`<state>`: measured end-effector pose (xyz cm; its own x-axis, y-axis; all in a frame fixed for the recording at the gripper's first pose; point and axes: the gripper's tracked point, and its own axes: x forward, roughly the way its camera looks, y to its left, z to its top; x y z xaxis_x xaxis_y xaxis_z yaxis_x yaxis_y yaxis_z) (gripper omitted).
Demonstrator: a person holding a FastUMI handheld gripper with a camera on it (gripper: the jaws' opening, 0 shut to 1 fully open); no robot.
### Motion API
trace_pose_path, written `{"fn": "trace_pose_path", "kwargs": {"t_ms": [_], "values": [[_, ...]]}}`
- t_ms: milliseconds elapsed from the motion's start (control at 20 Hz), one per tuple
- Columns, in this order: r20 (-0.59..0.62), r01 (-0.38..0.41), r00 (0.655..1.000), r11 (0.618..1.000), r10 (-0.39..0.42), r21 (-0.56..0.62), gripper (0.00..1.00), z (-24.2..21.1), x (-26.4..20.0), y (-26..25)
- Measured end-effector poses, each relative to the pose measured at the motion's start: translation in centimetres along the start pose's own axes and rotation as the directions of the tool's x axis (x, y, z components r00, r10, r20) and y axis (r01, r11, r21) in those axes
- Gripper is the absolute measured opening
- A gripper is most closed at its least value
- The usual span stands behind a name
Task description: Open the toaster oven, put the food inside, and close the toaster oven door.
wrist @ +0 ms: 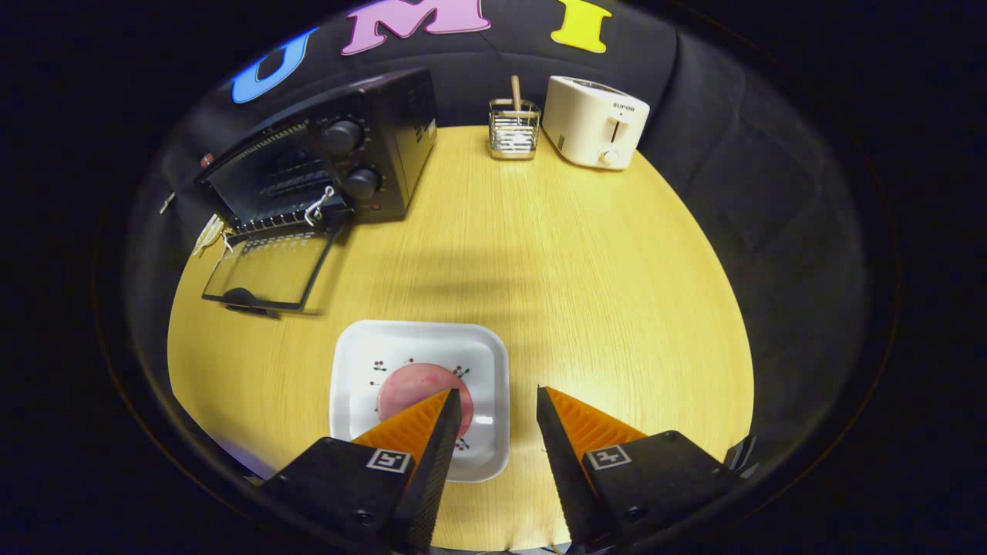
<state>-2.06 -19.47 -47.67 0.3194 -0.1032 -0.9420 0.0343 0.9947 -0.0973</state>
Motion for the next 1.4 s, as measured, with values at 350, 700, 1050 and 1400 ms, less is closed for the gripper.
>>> {"fn": "trace_pose_path", "kwargs": {"t_ms": [350,700,1050,1400], "values": [[-0.101,-0.012,0.995,1.0,0.014,0.027,0.58,-1.3,2.1,-0.6],[-0.181,-0.029,0.983,0.999,0.026,-0.013,0.48,-1.9,2.3,-0.1],[-0.211,-0.042,0.977,0.999,0.041,-0.001,0.13,-1.6,3.4,-0.1],[-0.237,-0.176,0.944,0.957,0.231,0.232,0.05,-2.1,2.3,0.5]]}}
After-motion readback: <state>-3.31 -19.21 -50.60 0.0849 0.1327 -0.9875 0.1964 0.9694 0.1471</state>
